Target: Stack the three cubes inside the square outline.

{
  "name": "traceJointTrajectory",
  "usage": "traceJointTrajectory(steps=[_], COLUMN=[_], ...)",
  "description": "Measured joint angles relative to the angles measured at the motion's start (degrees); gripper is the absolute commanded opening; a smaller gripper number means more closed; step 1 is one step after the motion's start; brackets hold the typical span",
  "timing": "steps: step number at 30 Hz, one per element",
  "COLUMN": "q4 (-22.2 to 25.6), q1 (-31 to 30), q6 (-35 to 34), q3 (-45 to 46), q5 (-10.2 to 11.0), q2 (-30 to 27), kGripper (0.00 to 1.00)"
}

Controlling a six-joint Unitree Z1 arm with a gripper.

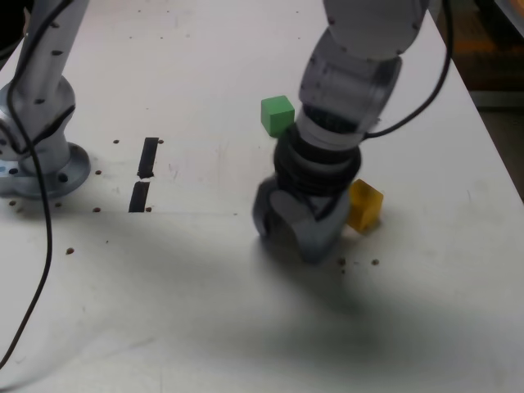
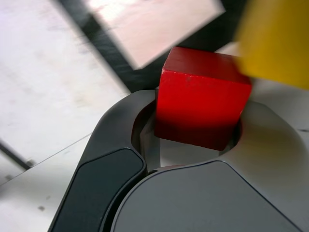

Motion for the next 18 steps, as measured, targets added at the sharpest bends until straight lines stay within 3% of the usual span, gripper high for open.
traceJointTrajectory(steps=[10, 14, 18], q4=[7.40, 7.59, 6.00], q1=[0.31, 1.31, 3.10], q6=[-8.66, -11.45, -15.78], q3=[0.54, 0.63, 1.16], q5=[2.22, 1.82, 0.10], q2=[-9.90, -11.42, -12.00], kGripper=[0.26, 0.26, 0.26])
